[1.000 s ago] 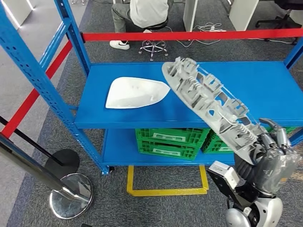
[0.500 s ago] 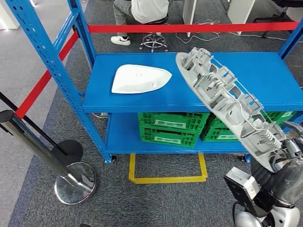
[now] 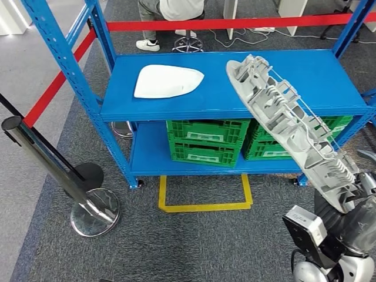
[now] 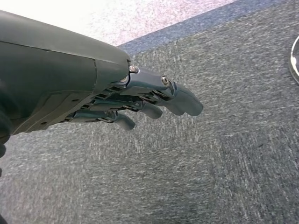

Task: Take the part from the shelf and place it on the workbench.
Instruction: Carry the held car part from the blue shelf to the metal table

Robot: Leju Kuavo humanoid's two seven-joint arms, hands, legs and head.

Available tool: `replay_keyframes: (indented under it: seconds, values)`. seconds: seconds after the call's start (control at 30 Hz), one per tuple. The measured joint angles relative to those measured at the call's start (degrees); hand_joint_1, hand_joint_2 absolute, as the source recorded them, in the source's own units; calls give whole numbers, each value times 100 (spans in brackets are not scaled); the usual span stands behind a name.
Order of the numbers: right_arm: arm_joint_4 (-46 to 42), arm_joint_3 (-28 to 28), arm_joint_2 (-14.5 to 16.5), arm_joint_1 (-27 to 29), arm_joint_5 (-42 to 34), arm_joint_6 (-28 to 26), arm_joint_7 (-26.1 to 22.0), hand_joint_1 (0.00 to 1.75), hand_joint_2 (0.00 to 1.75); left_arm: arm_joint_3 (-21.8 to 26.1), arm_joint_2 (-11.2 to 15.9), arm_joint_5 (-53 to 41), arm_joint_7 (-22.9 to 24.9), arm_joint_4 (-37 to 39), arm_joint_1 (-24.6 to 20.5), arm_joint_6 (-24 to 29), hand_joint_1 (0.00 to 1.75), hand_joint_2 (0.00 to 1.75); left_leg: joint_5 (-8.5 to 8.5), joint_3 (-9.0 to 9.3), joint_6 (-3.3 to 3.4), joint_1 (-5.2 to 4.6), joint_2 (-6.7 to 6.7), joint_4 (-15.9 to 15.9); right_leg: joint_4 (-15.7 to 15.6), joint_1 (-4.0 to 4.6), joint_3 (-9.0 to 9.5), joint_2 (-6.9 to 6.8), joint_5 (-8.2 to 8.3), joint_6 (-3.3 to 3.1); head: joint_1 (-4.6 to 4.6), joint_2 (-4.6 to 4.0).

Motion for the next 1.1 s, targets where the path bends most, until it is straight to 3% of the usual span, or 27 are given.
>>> replay_keyframes:
  seconds: [0.03, 0.1, 0.13, 0.2, 0.27, 0.3, 0.37, 0.4, 0.43, 0.47, 0.53, 0.6, 0.63, 0.7, 0.77, 0.8, 0.83, 0.87, 0.93, 1.0, 1.03, 1.1]
  values:
    - [-3, -5, 2, 0, -16, 0, -11, 175, 175, 2, 5, 0, -1, 0, -6, 4, 0, 175, -40, 67, 30, -19, 0, -154, 0, -5, -27, -8, 47, 35, 1, 0]
    - [-7, -15, 13, 3, -85, 0, -53, 175, 175, 4, -3, 0, -3, 0, 1, 12, 0, 175, 43, 18, 77, -24, 10, -231, -4, -24, -71, -8, 114, 108, -2, 0]
    - [-9, -19, 19, 9, -130, -1, -82, 175, 175, 5, -7, 0, -3, 0, 5, 15, 0, 175, 111, -21, 107, -14, 21, -258, 46, -29, -125, 4, 41, 138, 6, 0]
    - [-10, -26, 29, 19, -225, -2, -137, 175, 175, 6, -12, 2, -2, 0, 3, 20, 0, 175, 241, -142, 152, 13, 46, -291, 462, -45, -305, 30, -405, 184, 32, 0]
    - [-10, -32, 38, 35, -311, -2, -186, 175, 175, 7, -9, 4, -1, 0, -1, 23, 0, 175, 353, -300, 169, 10, 52, -277, 1167, -65, -471, 31, -891, 228, 51, 0]
    - [-9, -34, 40, 50, -350, -2, -203, 175, 175, 7, -11, 4, -1, 0, -1, 23, 0, 175, 410, -384, 162, 10, 56, -266, 1435, -72, -489, 30, -959, 246, 51, 0]
    - [-8, -36, 43, 78, -416, -2, -232, 175, 175, 8, -18, 2, -1, 0, 0, 22, 0, 175, 509, -558, 133, 17, 63, -234, 1454, -90, -284, 29, -716, 277, 51, 0]
    - [-8, -36, 44, 86, -451, -2, -243, 175, 175, 8, -22, 0, -1, 0, 0, 22, 0, 175, 548, -631, 108, 23, 63, -210, 1207, -105, -56, 28, -544, 293, 51, 0]
    - [-8, -36, 44, 89, -498, -2, -255, 175, 175, 8, -23, -5, -1, -1, 1, 24, 0, 175, 580, -700, 76, 16, 61, -175, 816, -121, 259, 28, -475, 314, 56, 0]
    - [-9, -36, 45, 93, -548, -3, -270, 175, 175, 8, -23, -11, -1, -1, 2, 26, 0, 175, 608, -751, 43, 8, 57, -132, 403, -127, 561, 37, -500, 310, 61, 0]
    - [-8, -41, 45, 124, -650, -3, -304, 175, 175, 8, -14, -20, -1, -2, 3, 36, 0, 175, 670, -815, -15, -14, 49, -62, -119, -121, 887, 49, -669, 263, 67, 0]
    - [-6, -53, 46, 177, -714, -3, -332, 175, 175, 7, -3, -25, 0, -2, 8, 43, 0, 175, 711, -840, -56, -1, 45, -38, -168, -113, 849, 48, -684, 176, 66, 0]
    - [-6, -60, 46, 198, -738, -3, -340, 175, 175, 7, 2, -29, 2, -2, 12, 46, 0, 175, 652, -866, -80, 9, 42, 16, -163, -114, 842, 45, -662, 137, 62, 0]
    - [-7, -69, 56, 227, -778, -2, -354, 175, 175, 7, 6, -37, 15, -2, 20, 57, 0, 175, 332, -1016, -136, 24, 37, 403, -162, -117, 827, 36, -610, 53, 39, 0]
    - [-8, -75, 70, 267, -804, -3, -363, 175, 175, 7, 2, -52, 31, -2, 24, 63, 0, 175, -97, -1295, -169, 29, 35, 1185, -155, -90, 785, 34, -564, -10, 20, 0]
    - [-8, -79, 73, 289, -811, -3, -367, 175, 175, 7, 1, -62, 34, -2, 27, 62, 0, 175, -200, -1389, -165, 29, 34, 1489, -151, -69, 763, 38, -547, -30, 21, 0]
    - [-8, -86, 76, 312, -816, -3, -373, 175, 175, 7, 0, -73, 37, -2, 30, 61, 0, 175, -193, -1411, -141, 24, 32, 1628, -149, -42, 746, 49, -536, -42, 20, 0]
    - [-9, -93, 77, 330, -821, -3, -380, 175, 175, 7, 0, -80, 37, -2, 32, 61, 0, 175, -71, -1331, -97, 15, 26, 1528, -147, -11, 742, 66, -531, -47, 21, 0]
    - [-13, -110, 82, 350, -832, -3, -402, 175, 175, 6, 13, -86, 37, -3, 33, 62, 0, 175, 318, -988, 91, -41, -70, 872, -147, 40, 741, 108, -532, -55, 26, 0]
    - [-16, -122, 89, 348, -842, -5, -420, 175, 175, 5, 37, -90, 36, -6, 43, 67, 0, 175, 545, -719, 275, -103, -203, 312, -138, 48, 716, 155, -532, -46, 58, 0]
    - [-16, -126, 93, 349, -846, -6, -425, 175, 175, 5, 50, -90, 36, -8, 51, 71, 0, 175, 565, -675, 321, -128, -244, 205, -137, 21, 691, 181, -524, -29, 67, 0]
    - [-24, -133, 102, 362, -853, -9, -427, 175, 175, 4, 46, -89, 37, -9, 57, 78, 0, 175, 596, -631, 327, -136, -211, 78, -141, -12, 662, 228, -519, 15, 50, 0]
